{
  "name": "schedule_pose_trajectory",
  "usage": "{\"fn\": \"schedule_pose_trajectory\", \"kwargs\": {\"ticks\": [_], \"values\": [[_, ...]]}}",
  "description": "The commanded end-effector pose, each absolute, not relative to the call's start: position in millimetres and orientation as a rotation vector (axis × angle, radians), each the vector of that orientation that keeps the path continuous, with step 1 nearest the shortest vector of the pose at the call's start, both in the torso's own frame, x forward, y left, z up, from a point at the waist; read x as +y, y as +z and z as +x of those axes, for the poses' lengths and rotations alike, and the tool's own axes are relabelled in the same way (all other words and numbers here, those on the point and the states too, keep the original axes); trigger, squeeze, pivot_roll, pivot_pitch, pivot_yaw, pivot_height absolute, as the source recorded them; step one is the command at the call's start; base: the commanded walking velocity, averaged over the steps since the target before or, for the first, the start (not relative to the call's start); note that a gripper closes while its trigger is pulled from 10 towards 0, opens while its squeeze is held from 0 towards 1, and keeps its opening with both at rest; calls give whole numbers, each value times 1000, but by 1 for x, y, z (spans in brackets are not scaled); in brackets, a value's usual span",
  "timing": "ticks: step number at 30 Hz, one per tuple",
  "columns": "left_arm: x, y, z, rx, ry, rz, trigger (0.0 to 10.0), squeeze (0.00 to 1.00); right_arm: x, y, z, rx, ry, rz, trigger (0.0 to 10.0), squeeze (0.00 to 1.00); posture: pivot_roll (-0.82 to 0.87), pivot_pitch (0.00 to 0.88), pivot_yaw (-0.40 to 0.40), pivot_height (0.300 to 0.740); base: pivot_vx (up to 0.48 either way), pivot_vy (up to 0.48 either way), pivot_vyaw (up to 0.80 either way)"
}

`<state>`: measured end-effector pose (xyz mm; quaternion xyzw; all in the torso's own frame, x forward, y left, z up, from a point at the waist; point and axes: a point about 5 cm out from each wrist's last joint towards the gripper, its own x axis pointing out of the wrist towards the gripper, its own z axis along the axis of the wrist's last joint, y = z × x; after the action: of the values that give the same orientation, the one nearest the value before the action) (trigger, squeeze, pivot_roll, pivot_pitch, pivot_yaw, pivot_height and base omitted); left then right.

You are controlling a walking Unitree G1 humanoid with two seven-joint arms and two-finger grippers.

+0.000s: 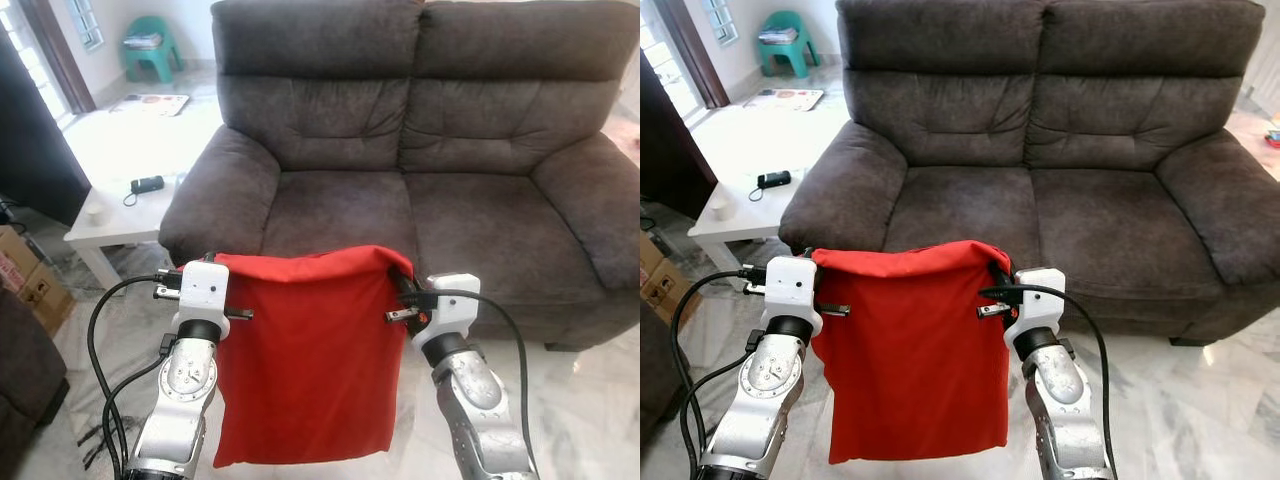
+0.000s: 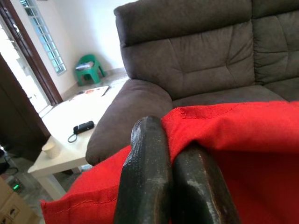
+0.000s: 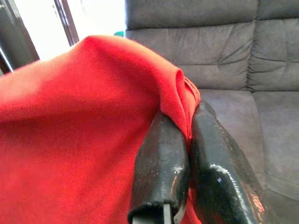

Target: Move the pillow to the sofa from floor

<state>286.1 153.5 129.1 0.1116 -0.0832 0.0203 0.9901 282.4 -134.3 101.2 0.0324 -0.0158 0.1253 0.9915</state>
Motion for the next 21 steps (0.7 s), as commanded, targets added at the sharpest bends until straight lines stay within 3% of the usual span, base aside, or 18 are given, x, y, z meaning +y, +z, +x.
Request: {"fn": "schedule_pose_trajectory", "kwargs": {"ticks": [1, 21], "values": [[154, 147, 289, -250, 51, 238, 10000, 0, -132, 119, 288, -110, 256, 67, 10000, 0, 43, 0, 26, 740, 0, -274, 0], [152, 145, 289, -252, 47, 234, 10000, 0, -133, 120, 293, -115, 253, 73, 10000, 0, 38, 0, 22, 740, 0, -271, 0]]}}
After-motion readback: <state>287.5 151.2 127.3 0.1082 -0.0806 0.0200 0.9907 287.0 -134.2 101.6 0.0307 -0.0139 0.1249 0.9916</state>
